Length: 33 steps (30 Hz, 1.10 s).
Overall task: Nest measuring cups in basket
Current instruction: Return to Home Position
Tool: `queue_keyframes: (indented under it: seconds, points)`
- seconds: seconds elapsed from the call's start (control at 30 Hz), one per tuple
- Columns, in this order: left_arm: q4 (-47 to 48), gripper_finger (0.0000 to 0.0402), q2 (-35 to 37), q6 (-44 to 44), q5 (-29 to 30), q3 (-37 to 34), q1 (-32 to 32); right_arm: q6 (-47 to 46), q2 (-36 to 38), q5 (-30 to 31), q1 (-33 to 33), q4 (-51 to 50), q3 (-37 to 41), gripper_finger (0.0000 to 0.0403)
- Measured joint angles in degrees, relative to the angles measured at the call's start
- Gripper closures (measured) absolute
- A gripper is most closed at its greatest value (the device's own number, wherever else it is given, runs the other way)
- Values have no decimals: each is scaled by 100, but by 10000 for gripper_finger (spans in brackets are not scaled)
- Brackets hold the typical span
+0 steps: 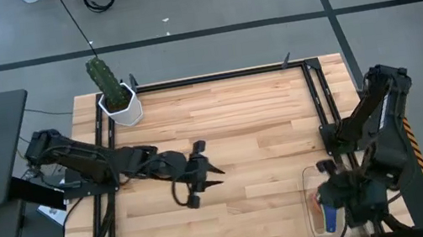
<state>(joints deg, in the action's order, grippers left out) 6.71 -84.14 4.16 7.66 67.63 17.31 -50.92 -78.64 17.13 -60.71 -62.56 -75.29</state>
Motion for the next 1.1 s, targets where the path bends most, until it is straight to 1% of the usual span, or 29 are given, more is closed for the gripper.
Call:
queue_keyframes:
  seconds: [0.23,0.33,0.4,0.53,0.67,0.9,1.03,1.1]
  points:
    - [695,280,901,-69,24,-5,54,613,275,1028,224,-864,-622,403]
    - [1081,280,1314,-209,23,-8,56,819,535,1421,351,-1044,-646,401]
    - [1247,280,1576,-236,100,-4,54,902,746,1556,435,-1201,-646,400]
    - [1691,280,2067,-243,604,-6,54,1032,1247,1711,580,-1620,-646,401]
    - [2158,280,2518,-353,1259,-9,54,1323,1829,2077,677,-1950,-645,401]
    - [2366,280,3258,-225,1883,-9,46,1919,2944,2523,871,-2320,-585,401]
    - [2535,280,3566,-158,2257,-9,45,2005,3646,2544,980,-2500,-437,401]
    - [2642,280,3688,-181,2321,-7,43,2004,3973,2544,999,-2494,-359,401]
